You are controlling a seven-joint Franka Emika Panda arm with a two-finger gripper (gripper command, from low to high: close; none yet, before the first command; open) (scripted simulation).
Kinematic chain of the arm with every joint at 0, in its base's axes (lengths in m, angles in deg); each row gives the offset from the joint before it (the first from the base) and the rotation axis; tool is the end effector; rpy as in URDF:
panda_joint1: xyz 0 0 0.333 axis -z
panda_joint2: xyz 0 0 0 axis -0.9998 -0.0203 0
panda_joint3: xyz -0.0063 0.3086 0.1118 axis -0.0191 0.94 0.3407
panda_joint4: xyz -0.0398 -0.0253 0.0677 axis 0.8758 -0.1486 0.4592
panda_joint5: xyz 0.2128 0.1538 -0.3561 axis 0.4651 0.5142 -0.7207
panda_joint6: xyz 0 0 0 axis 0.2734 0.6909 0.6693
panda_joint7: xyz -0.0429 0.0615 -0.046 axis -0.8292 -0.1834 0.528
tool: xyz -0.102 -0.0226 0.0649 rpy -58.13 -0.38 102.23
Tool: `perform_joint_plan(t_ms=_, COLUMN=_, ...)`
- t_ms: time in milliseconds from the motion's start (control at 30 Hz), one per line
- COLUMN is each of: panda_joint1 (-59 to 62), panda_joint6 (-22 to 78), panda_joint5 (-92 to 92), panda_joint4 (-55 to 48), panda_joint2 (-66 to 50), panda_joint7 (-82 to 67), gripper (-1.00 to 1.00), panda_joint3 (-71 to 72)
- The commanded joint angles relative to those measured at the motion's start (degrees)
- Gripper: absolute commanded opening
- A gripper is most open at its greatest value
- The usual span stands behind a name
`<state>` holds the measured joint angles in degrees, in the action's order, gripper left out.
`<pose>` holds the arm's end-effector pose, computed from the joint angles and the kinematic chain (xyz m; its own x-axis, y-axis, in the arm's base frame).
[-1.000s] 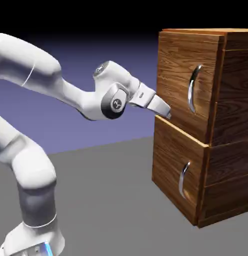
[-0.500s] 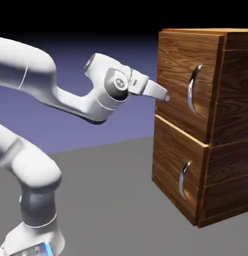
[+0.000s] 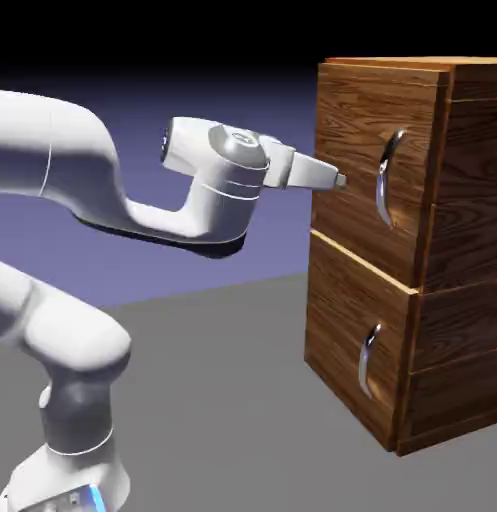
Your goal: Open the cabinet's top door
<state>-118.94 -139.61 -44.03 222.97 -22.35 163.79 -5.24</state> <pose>0.4110 0.0023 0.5601 0.1955 -0.6495 0.7348 -0.1386 -0.7601 -0.6349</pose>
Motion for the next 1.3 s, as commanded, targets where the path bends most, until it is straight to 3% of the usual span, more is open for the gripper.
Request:
perform_joint_plan(t_ms=0, panda_joint1=-0.68, panda_joint6=0.09, panda_joint5=-2.50, panda_joint4=-0.34, panda_joint2=0.35, panda_joint7=1.92, gripper=0.00, panda_joint3=-0.80)
perform_joint_plan(t_ms=633, panda_joint1=-13.62, panda_joint6=1.74, panda_joint5=-49.84, panda_joint4=-6.85, panda_joint2=6.98, panda_joint7=38.37, gripper=0.00, panda_joint3=-15.96)
perform_joint_plan(t_ms=867, panda_joint1=-23.89, panda_joint6=4.21, panda_joint5=-52.87, panda_joint4=-13.85, panda_joint2=2.20, panda_joint7=40.66, gripper=0.00, panda_joint3=-22.41)
perform_joint_plan(t_ms=900, panda_joint1=-23.89, panda_joint6=4.21, panda_joint5=-52.87, panda_joint4=-13.86, panda_joint2=2.20, panda_joint7=40.66, gripper=-1.00, panda_joint3=-22.41)
perform_joint_plan(t_ms=1267, panda_joint1=-3.13, panda_joint6=12.14, panda_joint5=-40.35, panda_joint4=-1.58, panda_joint2=1.34, panda_joint7=40.71, gripper=-1.00, panda_joint3=-4.21)
